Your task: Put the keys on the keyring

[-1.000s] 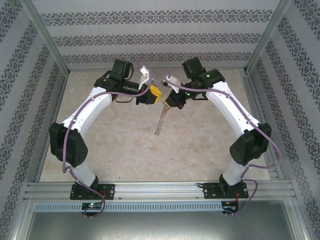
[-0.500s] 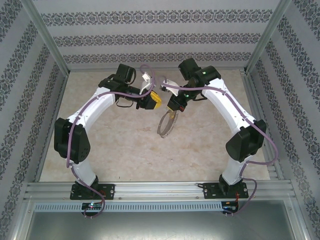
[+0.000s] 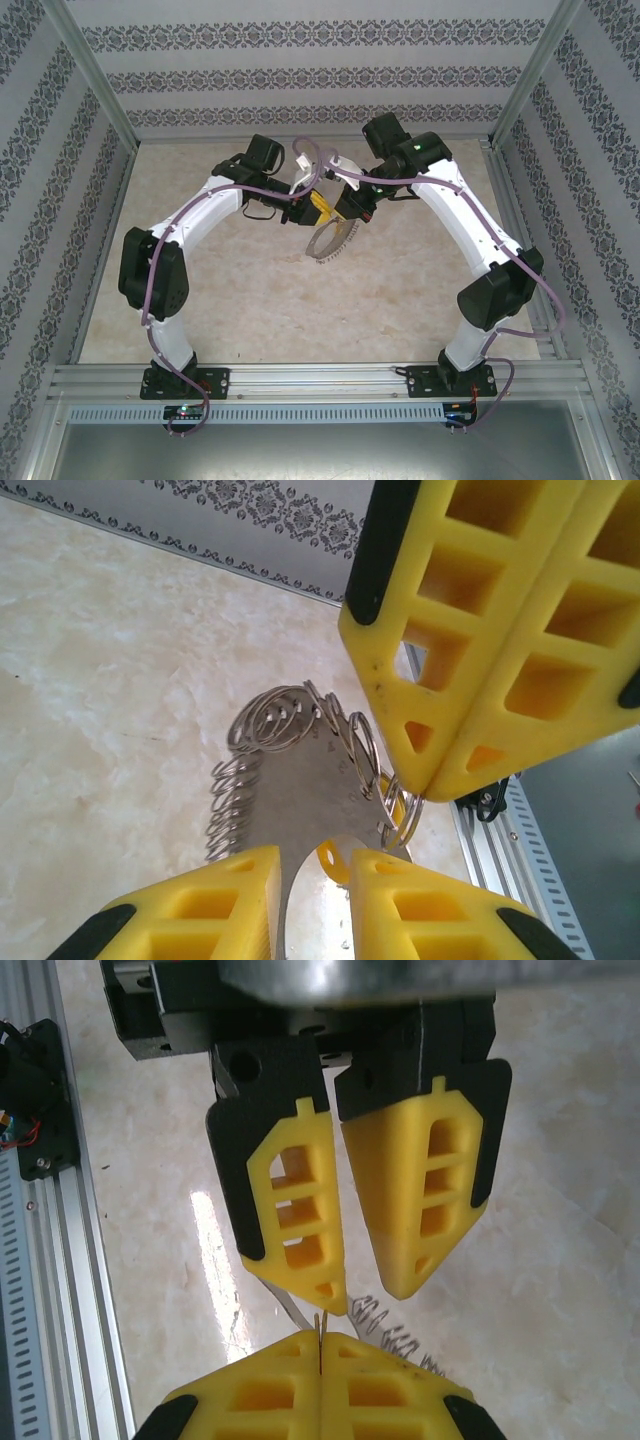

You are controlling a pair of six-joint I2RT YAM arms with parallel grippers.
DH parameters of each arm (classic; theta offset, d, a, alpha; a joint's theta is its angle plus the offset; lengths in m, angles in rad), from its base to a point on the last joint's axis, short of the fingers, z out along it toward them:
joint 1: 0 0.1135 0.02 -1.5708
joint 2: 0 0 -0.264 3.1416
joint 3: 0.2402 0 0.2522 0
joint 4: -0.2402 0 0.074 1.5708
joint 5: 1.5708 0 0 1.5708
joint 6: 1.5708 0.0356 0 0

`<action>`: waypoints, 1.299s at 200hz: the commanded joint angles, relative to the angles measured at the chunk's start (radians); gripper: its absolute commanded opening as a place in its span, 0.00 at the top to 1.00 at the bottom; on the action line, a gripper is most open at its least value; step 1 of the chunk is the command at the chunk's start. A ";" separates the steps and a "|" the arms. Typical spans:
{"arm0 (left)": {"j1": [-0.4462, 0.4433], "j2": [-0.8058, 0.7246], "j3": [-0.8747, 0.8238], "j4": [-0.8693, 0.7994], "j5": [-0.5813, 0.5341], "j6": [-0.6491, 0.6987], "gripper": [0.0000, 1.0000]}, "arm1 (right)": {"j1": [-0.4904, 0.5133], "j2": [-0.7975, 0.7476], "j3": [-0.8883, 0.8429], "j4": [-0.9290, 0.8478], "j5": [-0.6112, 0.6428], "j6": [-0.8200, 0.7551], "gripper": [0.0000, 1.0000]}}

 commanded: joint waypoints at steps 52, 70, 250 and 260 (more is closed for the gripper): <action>-0.017 0.000 0.038 0.044 0.043 -0.003 0.75 | 0.015 -0.017 -0.012 0.016 -0.043 -0.019 1.00; -0.017 -0.011 0.034 0.059 0.024 -0.010 0.74 | 0.016 -0.017 -0.017 0.015 -0.043 -0.021 1.00; 0.018 -0.038 0.028 0.028 0.094 0.018 0.69 | 0.025 -0.025 -0.020 0.041 -0.028 -0.011 1.00; 0.018 -0.033 0.032 0.005 0.103 0.031 0.68 | 0.025 -0.025 -0.020 0.044 -0.025 -0.012 1.00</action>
